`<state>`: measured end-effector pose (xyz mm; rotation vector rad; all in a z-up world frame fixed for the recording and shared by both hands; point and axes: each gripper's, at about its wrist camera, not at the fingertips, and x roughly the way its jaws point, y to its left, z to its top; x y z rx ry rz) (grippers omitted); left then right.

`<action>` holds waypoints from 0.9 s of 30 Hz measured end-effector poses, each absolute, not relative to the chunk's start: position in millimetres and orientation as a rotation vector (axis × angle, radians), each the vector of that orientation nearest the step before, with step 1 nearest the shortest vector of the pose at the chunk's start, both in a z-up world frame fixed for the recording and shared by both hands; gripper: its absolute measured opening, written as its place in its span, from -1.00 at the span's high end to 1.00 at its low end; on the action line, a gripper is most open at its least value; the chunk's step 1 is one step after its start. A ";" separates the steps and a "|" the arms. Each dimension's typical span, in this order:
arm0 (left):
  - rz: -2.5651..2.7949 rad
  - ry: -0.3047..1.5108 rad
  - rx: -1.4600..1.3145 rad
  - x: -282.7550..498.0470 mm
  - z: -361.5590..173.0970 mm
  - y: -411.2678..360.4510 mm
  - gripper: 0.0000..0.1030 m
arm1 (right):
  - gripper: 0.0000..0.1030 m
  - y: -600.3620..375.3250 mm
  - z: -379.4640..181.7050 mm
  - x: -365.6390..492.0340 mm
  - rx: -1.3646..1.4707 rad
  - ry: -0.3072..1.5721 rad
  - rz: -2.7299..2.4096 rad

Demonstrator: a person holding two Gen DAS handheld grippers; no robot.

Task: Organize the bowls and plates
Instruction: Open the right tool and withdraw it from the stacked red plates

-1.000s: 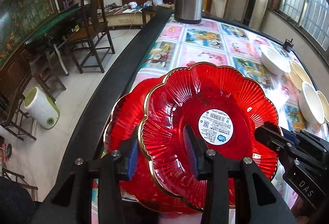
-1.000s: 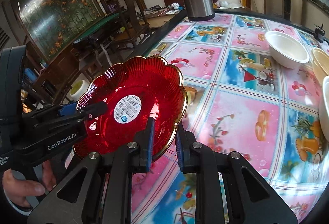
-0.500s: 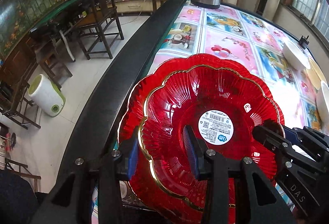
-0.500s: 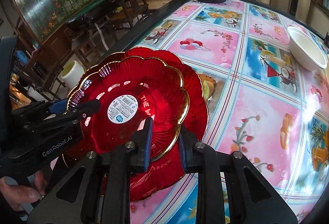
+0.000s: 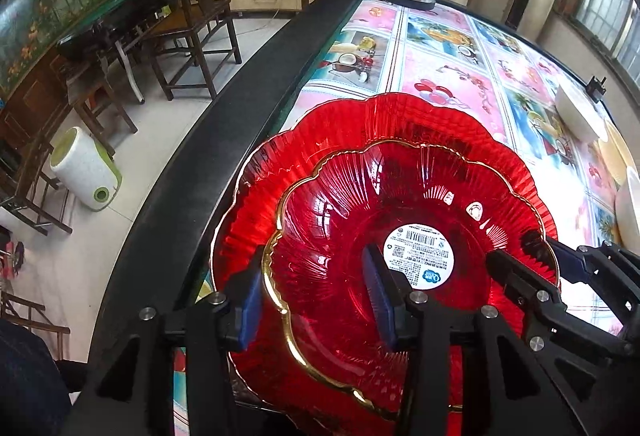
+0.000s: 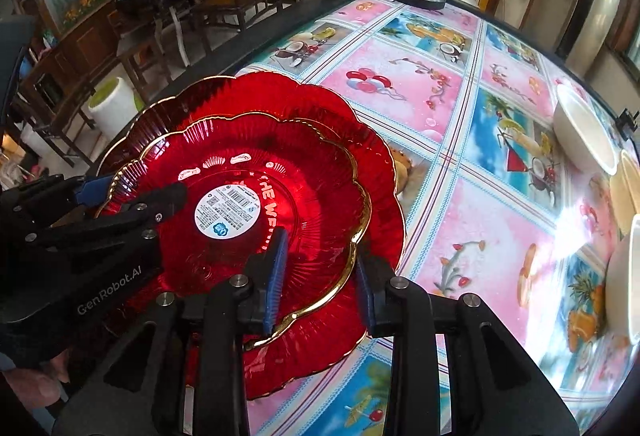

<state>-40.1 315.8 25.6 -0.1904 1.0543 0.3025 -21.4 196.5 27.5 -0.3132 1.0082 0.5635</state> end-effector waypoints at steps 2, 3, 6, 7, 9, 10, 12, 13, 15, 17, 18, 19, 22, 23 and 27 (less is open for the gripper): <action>0.304 1.055 -0.195 -39.7 25.7 315.6 0.08 | 0.36 198.1 29.2 -23.8 -0.345 1.007 0.554; 0.307 1.056 -0.199 -39.3 25.8 315.8 0.08 | 0.36 198.7 30.1 -24.3 -0.351 1.008 0.550; 0.306 1.065 -0.188 -37.4 24.9 314.3 0.08 | 0.29 202.2 31.0 -25.6 -0.401 1.000 0.532; 0.308 1.067 -0.172 -37.1 24.3 313.0 0.06 | 0.28 203.1 31.8 -27.5 -0.425 0.995 0.525; 0.310 1.067 -0.144 -36.7 23.4 309.1 0.06 | 0.25 202.9 36.3 -31.8 -0.463 0.967 0.518; 0.311 1.067 -0.141 -36.4 23.4 308.2 0.03 | 0.18 202.8 39.9 -34.4 -0.483 0.942 0.504; 0.314 1.071 -0.150 -36.0 23.9 307.9 -0.04 | -0.06 203.4 45.3 -38.8 -0.500 0.912 0.489; 0.316 1.065 -0.150 -37.0 25.0 308.0 -0.04 | -0.06 202.8 46.7 -39.9 -0.496 0.908 0.496; 0.330 1.042 -0.139 -40.1 30.1 307.1 -0.04 | -0.06 198.8 48.1 -39.7 -0.482 0.908 0.499; 0.333 1.023 -0.136 -42.7 34.6 306.1 -0.13 | -0.06 188.3 51.1 -39.3 -0.423 0.902 0.510; 0.338 1.007 -0.135 -45.2 38.5 304.6 -0.26 | -0.06 182.6 52.2 -39.1 -0.384 0.904 0.518; 0.346 0.993 -0.132 -45.7 41.5 303.8 -0.40 | -0.06 174.8 53.4 -38.8 -0.338 0.910 0.531; 0.369 0.942 -0.118 -51.8 52.6 296.0 -0.48 | -0.07 158.8 53.8 -40.5 -0.237 0.919 0.572; 0.367 0.932 -0.114 -53.1 55.4 293.0 -0.48 | -0.07 154.3 51.9 -41.1 -0.227 0.931 0.577; 0.342 0.910 -0.109 -58.3 63.5 276.0 -0.48 | -0.07 131.1 49.9 -46.2 -0.149 0.942 0.586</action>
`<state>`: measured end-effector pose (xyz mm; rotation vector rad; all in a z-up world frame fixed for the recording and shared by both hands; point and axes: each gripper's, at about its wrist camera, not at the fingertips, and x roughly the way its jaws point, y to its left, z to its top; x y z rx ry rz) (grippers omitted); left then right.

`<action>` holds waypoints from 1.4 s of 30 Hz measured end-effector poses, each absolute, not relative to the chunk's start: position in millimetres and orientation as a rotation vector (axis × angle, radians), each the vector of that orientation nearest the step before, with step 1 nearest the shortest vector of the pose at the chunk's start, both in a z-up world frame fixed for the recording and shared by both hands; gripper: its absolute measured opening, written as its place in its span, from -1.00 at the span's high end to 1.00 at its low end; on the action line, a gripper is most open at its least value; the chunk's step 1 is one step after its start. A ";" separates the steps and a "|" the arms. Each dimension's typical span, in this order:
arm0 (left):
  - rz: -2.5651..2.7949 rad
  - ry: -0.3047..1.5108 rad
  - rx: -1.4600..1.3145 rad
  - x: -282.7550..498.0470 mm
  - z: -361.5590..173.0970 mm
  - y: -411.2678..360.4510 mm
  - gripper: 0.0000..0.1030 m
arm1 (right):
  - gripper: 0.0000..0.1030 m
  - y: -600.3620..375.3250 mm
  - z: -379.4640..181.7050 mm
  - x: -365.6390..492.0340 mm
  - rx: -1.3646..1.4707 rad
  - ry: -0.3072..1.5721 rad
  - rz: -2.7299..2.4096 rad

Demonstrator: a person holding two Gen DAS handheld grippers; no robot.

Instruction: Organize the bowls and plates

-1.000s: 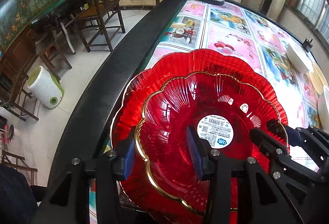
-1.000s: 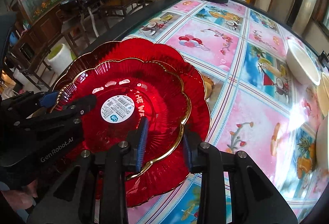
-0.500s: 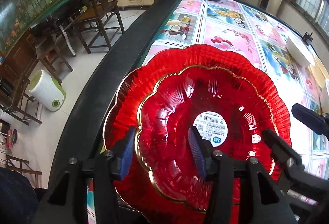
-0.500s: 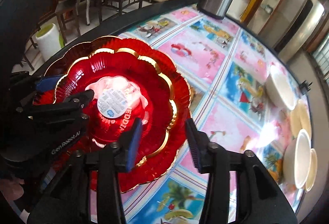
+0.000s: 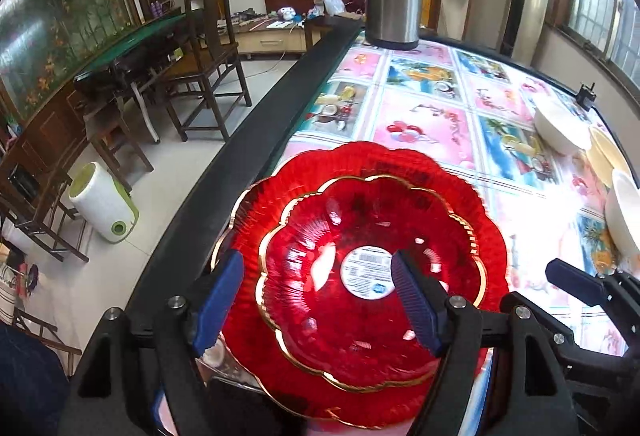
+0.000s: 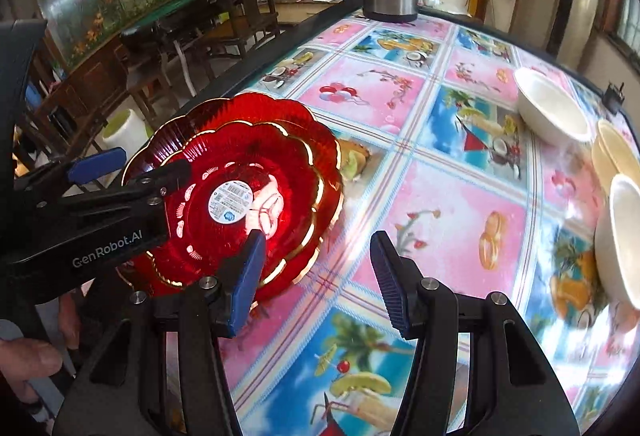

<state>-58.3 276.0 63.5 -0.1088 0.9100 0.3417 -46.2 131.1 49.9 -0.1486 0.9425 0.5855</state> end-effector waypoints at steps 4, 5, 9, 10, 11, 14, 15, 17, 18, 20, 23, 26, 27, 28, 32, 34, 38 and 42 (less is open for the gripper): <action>0.303 0.863 -0.135 -68.5 71.5 253.4 -0.48 | -0.07 100.5 51.1 -54.8 -0.073 0.931 0.573; 0.291 0.845 -0.137 -71.8 74.0 245.3 -0.48 | -0.07 91.3 51.2 -56.4 -0.058 0.933 0.567; 0.249 0.800 -0.134 -79.2 79.0 213.9 -0.48 | -0.07 52.2 53.6 -62.0 0.009 0.930 0.525; 0.235 0.793 -0.136 -80.0 79.1 206.7 -0.50 | -0.08 42.6 53.9 -63.2 0.031 0.927 0.518; 0.221 0.788 -0.138 -79.6 78.7 199.3 -0.52 | -0.17 33.5 53.9 -64.6 0.053 0.927 0.512; 0.186 0.794 -0.147 -77.8 75.1 179.1 -0.54 | -0.24 9.9 51.7 -66.8 0.108 0.932 0.487; 0.180 0.793 -0.140 -76.8 74.1 172.2 -0.54 | -0.24 3.4 50.5 -67.3 0.122 0.934 0.482; 0.174 0.788 -0.119 -75.4 72.9 159.9 -0.54 | -0.24 -9.5 47.3 -67.7 0.141 0.942 0.466; 0.169 0.788 -0.106 -73.9 72.5 153.2 -0.54 | -0.24 -14.3 46.2 -68.9 0.145 0.945 0.460; 0.159 0.782 -0.092 -73.3 72.0 142.2 -0.54 | -0.24 -24.5 43.9 -71.6 0.151 0.951 0.444; 0.133 0.783 -0.081 -72.6 70.0 125.2 -0.54 | -0.24 -40.7 42.0 -74.1 0.166 0.951 0.415; 0.118 0.791 -0.071 -71.7 66.1 113.2 -0.54 | -0.24 -58.0 41.1 -74.6 0.190 0.949 0.395; 0.119 0.793 -0.063 -71.0 64.9 109.5 -0.54 | -0.24 -62.1 40.9 -74.4 0.195 0.948 0.391; 0.122 0.795 -0.058 -70.4 63.7 106.5 -0.54 | -0.24 -65.9 40.1 -74.0 0.198 0.948 0.385; 0.124 0.788 -0.049 -69.3 61.7 98.3 -0.54 | -0.23 -80.6 37.2 -74.2 0.216 0.955 0.373; 0.124 0.789 -0.044 -68.2 60.4 94.1 -0.54 | -0.23 -85.8 35.7 -73.1 0.225 0.955 0.365; 0.123 0.803 -0.031 -65.7 55.9 87.5 -0.54 | -0.23 -96.3 33.2 -73.0 0.242 0.956 0.349; 0.117 0.813 -0.033 -64.4 52.3 83.2 -0.54 | -0.23 -101.9 31.0 -74.2 0.244 0.960 0.348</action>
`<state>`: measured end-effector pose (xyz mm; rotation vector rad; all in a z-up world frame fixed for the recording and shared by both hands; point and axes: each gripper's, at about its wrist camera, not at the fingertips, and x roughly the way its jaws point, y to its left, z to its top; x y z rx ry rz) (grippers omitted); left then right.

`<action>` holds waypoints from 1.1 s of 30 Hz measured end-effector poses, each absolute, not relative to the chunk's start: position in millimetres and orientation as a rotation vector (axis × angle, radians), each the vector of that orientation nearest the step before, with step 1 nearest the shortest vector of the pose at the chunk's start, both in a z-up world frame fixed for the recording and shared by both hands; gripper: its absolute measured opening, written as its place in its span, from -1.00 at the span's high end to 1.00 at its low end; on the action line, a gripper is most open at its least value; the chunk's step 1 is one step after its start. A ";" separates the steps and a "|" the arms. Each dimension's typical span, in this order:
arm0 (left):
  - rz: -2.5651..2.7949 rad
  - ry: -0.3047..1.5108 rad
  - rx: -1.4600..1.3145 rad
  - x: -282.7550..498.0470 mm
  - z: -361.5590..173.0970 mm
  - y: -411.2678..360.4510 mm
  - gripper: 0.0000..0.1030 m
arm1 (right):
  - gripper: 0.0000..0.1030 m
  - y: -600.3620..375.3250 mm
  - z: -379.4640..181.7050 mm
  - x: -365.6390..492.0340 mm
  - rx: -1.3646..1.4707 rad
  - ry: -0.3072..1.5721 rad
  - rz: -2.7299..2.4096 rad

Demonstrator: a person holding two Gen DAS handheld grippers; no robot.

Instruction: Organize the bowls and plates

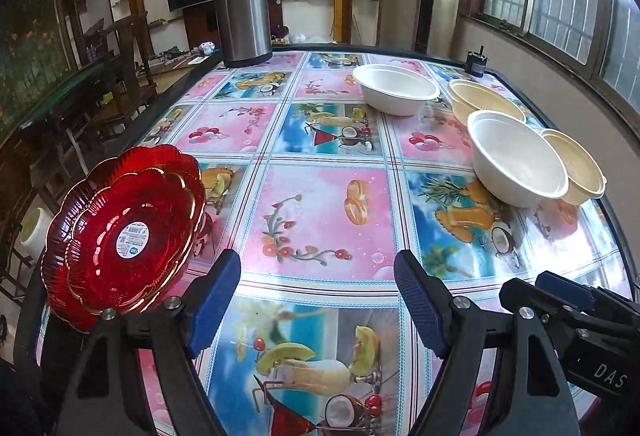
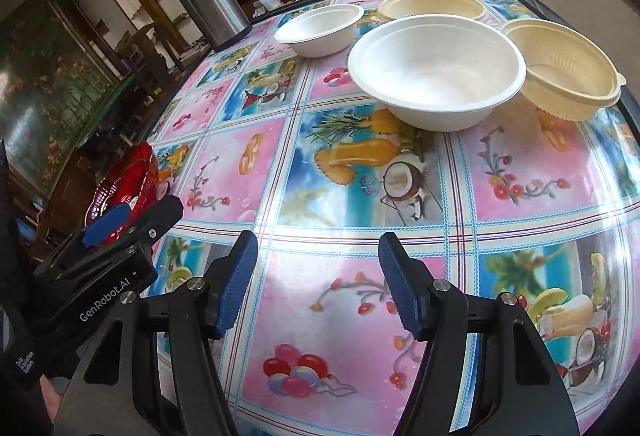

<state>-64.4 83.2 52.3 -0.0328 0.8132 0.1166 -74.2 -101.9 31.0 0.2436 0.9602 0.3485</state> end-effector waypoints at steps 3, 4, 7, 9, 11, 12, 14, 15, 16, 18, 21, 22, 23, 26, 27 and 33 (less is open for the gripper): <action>0.114 0.825 -0.028 -62.2 49.7 79.6 -0.54 | -0.23 -103.6 28.6 -73.7 0.248 0.968 0.346; 0.112 0.829 -0.027 -61.5 48.8 78.5 -0.54 | -0.23 -104.1 27.4 -73.4 0.249 0.972 0.346; 0.111 0.835 -0.015 -61.3 47.1 76.0 -0.54 | -0.23 -106.1 26.6 -73.8 0.254 0.975 0.343; 0.106 0.843 -0.016 -60.4 45.4 75.0 -0.54 | -0.23 -106.4 27.0 -74.4 0.258 0.975 0.344; 0.102 0.848 -0.020 -60.3 43.8 74.6 -0.54 | -0.23 -105.9 27.5 -74.7 0.255 0.974 0.346; 0.102 0.850 -0.022 -60.2 43.0 74.5 -0.54 | -0.23 -106.0 26.9 -74.6 0.252 0.975 0.346; 0.101 0.854 -0.023 -60.3 41.8 73.9 -0.54 | -0.23 -106.0 26.3 -74.0 0.252 0.977 0.347; 0.101 0.856 -0.023 -60.2 41.2 73.9 -0.54 | -0.23 -106.3 26.0 -73.8 0.255 0.978 0.349; 0.101 0.859 -0.024 -59.7 40.8 74.0 -0.54 | -0.23 -107.0 25.5 -73.4 0.257 0.979 0.348; 0.101 0.861 -0.029 -59.7 40.0 74.2 -0.54 | -0.23 -108.8 24.4 -73.0 0.262 0.982 0.344; 0.096 0.870 -0.026 -59.0 38.8 73.6 -0.54 | -0.23 -109.8 22.8 -72.1 0.265 0.990 0.341; 0.097 0.870 -0.022 -58.9 38.8 73.2 -0.54 | -0.23 -109.5 22.9 -71.6 0.262 0.994 0.342; 0.100 0.870 -0.020 -58.4 38.5 73.4 -0.54 | -0.23 -108.8 22.9 -71.5 0.260 0.994 0.342; 0.094 0.880 -0.030 -56.1 37.2 74.4 -0.54 | -0.23 -107.8 23.5 -70.6 0.258 0.994 0.346; 0.093 0.883 -0.033 -55.8 36.9 74.7 -0.54 | -0.23 -108.1 23.9 -70.5 0.257 0.993 0.348; 0.086 0.885 -0.051 -54.1 33.6 74.2 -0.54 | -0.23 -122.5 23.1 -70.7 0.286 0.983 0.319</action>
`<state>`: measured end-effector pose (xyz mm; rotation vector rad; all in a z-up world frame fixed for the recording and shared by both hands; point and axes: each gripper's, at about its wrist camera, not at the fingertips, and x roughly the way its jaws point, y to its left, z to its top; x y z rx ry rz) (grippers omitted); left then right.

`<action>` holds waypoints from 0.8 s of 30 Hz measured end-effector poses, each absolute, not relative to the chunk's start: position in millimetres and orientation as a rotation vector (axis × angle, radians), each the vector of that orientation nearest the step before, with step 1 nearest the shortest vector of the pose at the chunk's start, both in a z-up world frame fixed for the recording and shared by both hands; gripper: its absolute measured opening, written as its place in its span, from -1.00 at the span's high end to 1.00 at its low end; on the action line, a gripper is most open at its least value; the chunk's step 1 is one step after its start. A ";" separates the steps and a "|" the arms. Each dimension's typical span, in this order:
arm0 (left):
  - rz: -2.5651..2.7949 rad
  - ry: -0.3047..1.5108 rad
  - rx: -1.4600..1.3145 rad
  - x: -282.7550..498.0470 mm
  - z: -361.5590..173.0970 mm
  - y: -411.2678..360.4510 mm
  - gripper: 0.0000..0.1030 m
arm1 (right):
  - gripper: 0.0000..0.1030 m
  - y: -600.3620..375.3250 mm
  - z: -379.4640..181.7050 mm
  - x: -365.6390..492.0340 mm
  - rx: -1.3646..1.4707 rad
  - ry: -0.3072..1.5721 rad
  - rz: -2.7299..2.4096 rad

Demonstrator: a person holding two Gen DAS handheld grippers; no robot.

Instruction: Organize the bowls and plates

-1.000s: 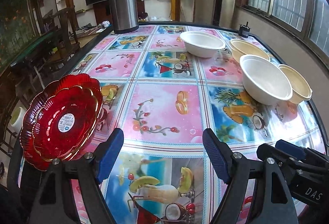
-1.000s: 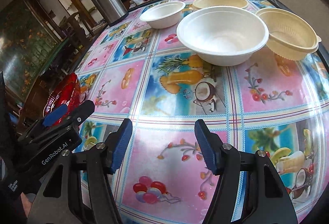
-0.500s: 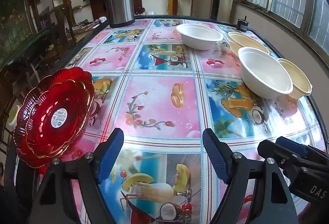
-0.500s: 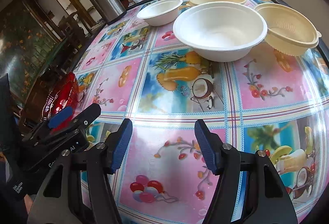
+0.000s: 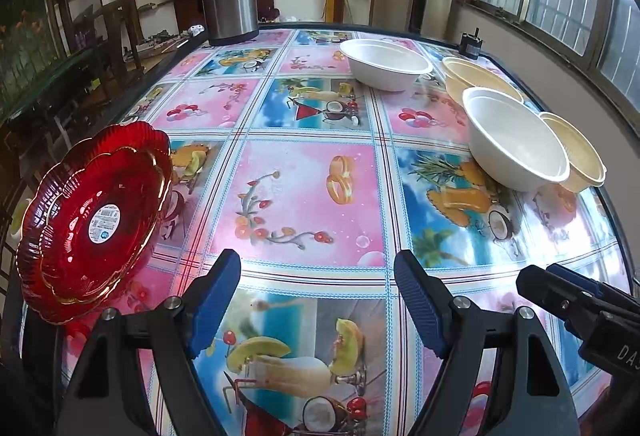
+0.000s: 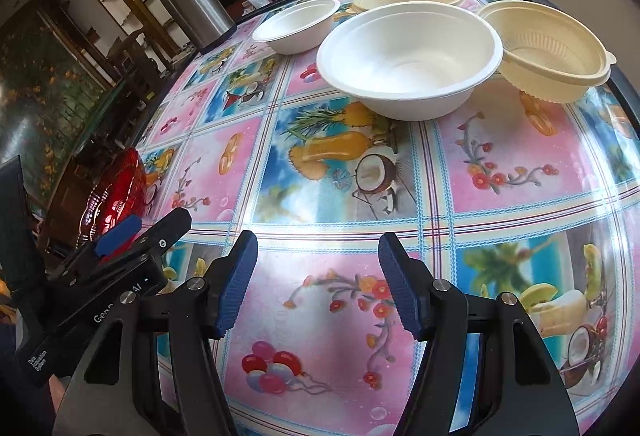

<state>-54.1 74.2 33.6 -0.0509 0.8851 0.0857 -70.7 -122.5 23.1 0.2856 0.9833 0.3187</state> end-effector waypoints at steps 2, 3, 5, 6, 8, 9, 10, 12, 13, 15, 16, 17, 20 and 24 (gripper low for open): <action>0.081 0.892 -0.044 -53.4 31.8 71.3 -0.54 | -0.23 -128.8 22.0 -70.1 0.296 0.984 0.307; 0.080 0.893 -0.042 -53.6 31.3 70.1 -0.54 | -0.23 -131.6 21.8 -69.8 0.301 0.983 0.302; 0.080 0.892 -0.038 -54.7 31.2 67.9 -0.54 | -0.23 -135.0 22.0 -70.0 0.306 0.982 0.298; 0.079 0.891 -0.035 -55.4 31.0 66.6 -0.54 | -0.23 -136.5 21.9 -70.1 0.310 0.981 0.296; 0.079 0.889 -0.024 -56.7 30.8 64.3 -0.54 | -0.23 -137.7 21.1 -70.2 0.316 0.983 0.296; 0.080 0.889 -0.021 -56.5 30.6 63.8 -0.54 | -0.23 -137.5 20.5 -69.9 0.316 0.985 0.297; 0.080 0.889 -0.019 -56.9 30.4 63.4 -0.54 | -0.23 -137.1 19.9 -69.9 0.316 0.988 0.297; 0.078 0.892 -0.018 -57.5 30.0 63.0 -0.54 | -0.23 -136.9 19.0 -70.1 0.316 0.989 0.301; 0.078 0.893 -0.020 -57.3 29.7 63.2 -0.54 | -0.23 -137.0 19.1 -70.2 0.319 0.988 0.302; 0.078 0.899 -0.024 -57.5 28.7 63.8 -0.54 | -0.23 -137.4 20.1 -71.3 0.319 0.985 0.304; 0.079 0.899 -0.024 -57.4 28.4 64.1 -0.54 | -0.23 -136.8 20.9 -71.3 0.315 0.983 0.304; 0.081 0.899 -0.024 -57.7 28.1 64.2 -0.54 | -0.23 -136.5 21.7 -72.0 0.311 0.980 0.303; 0.077 0.903 -0.025 -58.1 26.8 63.8 -0.54 | -0.26 -138.8 22.2 -72.8 0.319 0.976 0.298; 0.075 0.911 -0.026 -57.8 24.3 63.1 -0.54 | -0.27 -141.5 20.1 -72.2 0.327 0.980 0.292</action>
